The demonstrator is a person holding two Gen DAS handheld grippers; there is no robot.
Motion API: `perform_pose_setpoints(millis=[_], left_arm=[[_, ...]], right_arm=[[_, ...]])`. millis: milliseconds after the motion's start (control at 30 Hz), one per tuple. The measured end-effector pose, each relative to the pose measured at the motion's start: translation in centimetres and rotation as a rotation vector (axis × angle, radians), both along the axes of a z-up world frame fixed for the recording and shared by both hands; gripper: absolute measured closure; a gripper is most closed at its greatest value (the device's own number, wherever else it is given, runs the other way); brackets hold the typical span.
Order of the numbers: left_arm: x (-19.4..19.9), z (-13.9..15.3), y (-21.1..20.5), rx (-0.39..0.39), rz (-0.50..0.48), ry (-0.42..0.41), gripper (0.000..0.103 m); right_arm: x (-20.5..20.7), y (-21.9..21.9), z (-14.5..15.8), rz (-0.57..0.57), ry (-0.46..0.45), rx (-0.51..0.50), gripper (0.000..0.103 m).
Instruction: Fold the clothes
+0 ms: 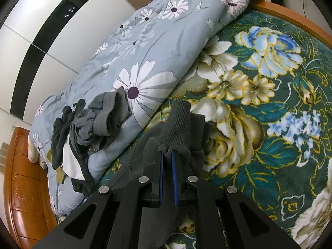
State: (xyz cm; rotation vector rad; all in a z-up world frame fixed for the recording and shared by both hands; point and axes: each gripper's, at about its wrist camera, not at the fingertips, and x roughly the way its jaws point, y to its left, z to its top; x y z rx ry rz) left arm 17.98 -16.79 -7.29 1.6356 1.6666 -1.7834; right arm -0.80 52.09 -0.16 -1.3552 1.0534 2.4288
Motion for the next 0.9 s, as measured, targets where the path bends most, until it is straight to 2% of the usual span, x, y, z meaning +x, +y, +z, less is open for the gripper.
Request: perform_pose_setpoints(millis=[133, 200, 233, 367, 467, 533, 600, 633, 667, 733, 800, 900], left_arm=[[-1.2, 3.1, -1.5, 0.075, 0.022, 0.107, 0.093], [-4.4, 3.6, -1.7, 0.081, 0.032, 0.143, 0.093], [-6.4, 3.6, -1.6, 0.078, 0.008, 0.158, 0.092], [-12.9, 1.7, -0.6, 0.029, -0.046, 0.150, 0.091], [-15.2, 0.1, 0.1, -0.003, -0.032, 0.150, 0.090], [-15.6, 0.1, 0.1, -0.015, -0.035, 0.192, 0.090], [-16.1, 0.4, 0.1, -0.048, -0.048, 0.219, 0.084], [-16.6, 0.6, 0.2, -0.063, -0.061, 0.233, 0.074], [-16.7, 0.8, 0.3, -0.069, -0.071, 0.243, 0.057], [-16.8, 1.3, 0.1, -0.089, -0.084, 0.268, 0.046], [-16.3, 1.9, 0.0, -0.105, -0.085, 0.291, 0.045], [-13.6, 3.0, -0.8, -0.134, -0.059, 0.345, 0.045]], right_arm=[[-0.7, 0.4, 1.3, -0.007, 0.038, -0.021, 0.095], [-1.9, 0.2, 1.7, -0.017, 0.049, -0.024, 0.095], [-2.6, 0.1, 1.9, -0.022, 0.053, -0.026, 0.095], [-5.3, -1.0, 1.6, -0.029, 0.022, -0.006, 0.095], [-6.3, -1.6, 1.2, -0.040, 0.001, 0.007, 0.095], [-6.6, -1.9, 1.3, -0.036, 0.006, 0.015, 0.095], [-6.5, -2.0, 1.3, -0.022, 0.007, 0.025, 0.095], [-6.4, -2.1, 1.2, -0.015, 0.007, 0.031, 0.095], [-6.3, -2.1, 1.2, -0.007, 0.007, 0.036, 0.095], [-6.2, -2.2, 1.2, 0.007, 0.007, 0.046, 0.095], [-6.0, -2.3, 1.2, 0.021, 0.008, 0.057, 0.095], [-5.3, -2.4, 0.6, 0.040, 0.002, 0.064, 0.095]])
